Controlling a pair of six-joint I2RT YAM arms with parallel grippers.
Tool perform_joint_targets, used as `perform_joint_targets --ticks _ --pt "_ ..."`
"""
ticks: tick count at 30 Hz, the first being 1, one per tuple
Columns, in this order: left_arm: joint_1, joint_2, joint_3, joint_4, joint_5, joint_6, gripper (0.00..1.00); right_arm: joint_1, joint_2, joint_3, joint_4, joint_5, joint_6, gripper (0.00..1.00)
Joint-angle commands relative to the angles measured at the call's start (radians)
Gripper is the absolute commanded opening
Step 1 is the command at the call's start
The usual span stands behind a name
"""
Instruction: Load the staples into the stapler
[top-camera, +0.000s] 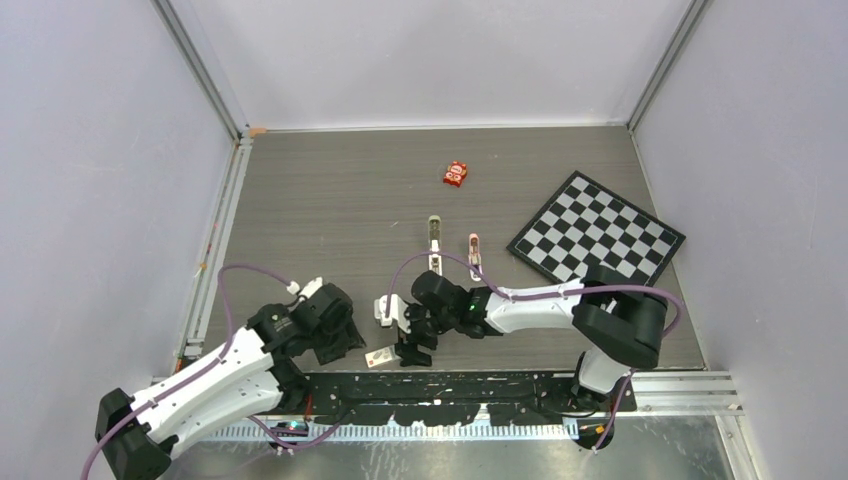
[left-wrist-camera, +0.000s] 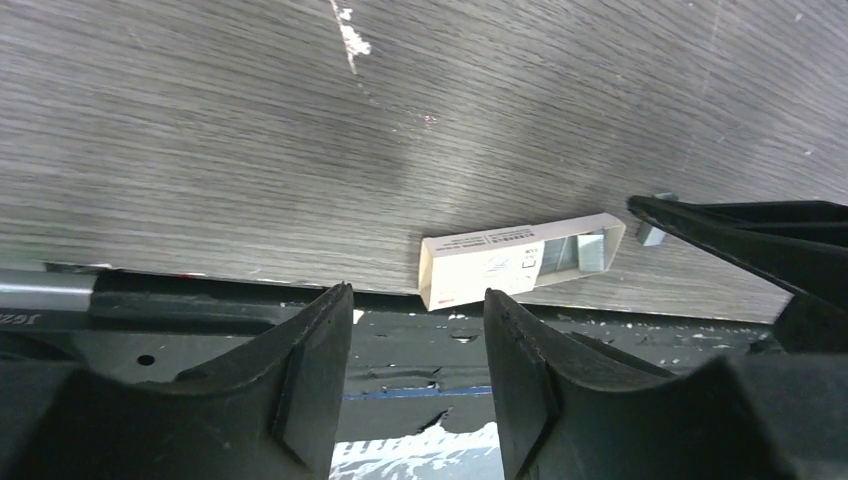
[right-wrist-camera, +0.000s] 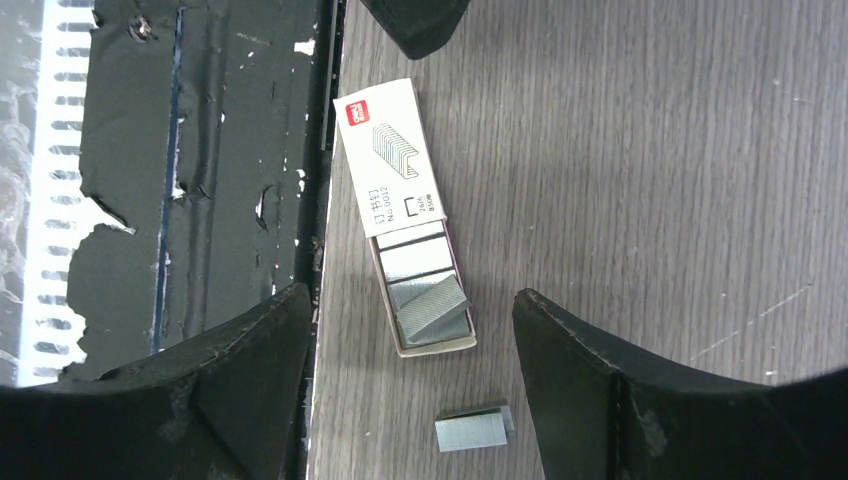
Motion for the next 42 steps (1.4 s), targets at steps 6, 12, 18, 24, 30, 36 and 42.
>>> perform_joint_targets --ticks 6,12,18,24,30,36,42 --pt "0.003 -0.058 -0.080 0.146 0.086 -0.082 0.49 0.020 0.044 0.032 0.053 0.011 -0.082 0.78" --pt "0.004 -0.051 -0.123 0.181 0.113 -0.100 0.43 0.028 0.080 0.033 0.075 0.033 -0.100 0.74" --pt "0.004 -0.065 -0.176 0.245 0.121 -0.118 0.39 0.031 0.104 0.020 0.132 0.040 -0.104 0.69" --pt "0.004 -0.102 -0.231 0.299 0.168 -0.139 0.39 0.031 0.110 0.015 0.135 0.041 -0.112 0.60" --pt "0.003 -0.140 -0.238 0.313 0.156 -0.139 0.35 0.031 0.095 -0.005 0.157 0.033 -0.104 0.54" --pt "0.004 -0.138 -0.235 0.323 0.151 -0.129 0.33 0.031 0.089 -0.017 0.155 0.039 -0.103 0.48" --pt "0.003 -0.129 -0.243 0.329 0.133 -0.097 0.32 0.031 0.073 -0.036 0.164 0.043 -0.104 0.46"
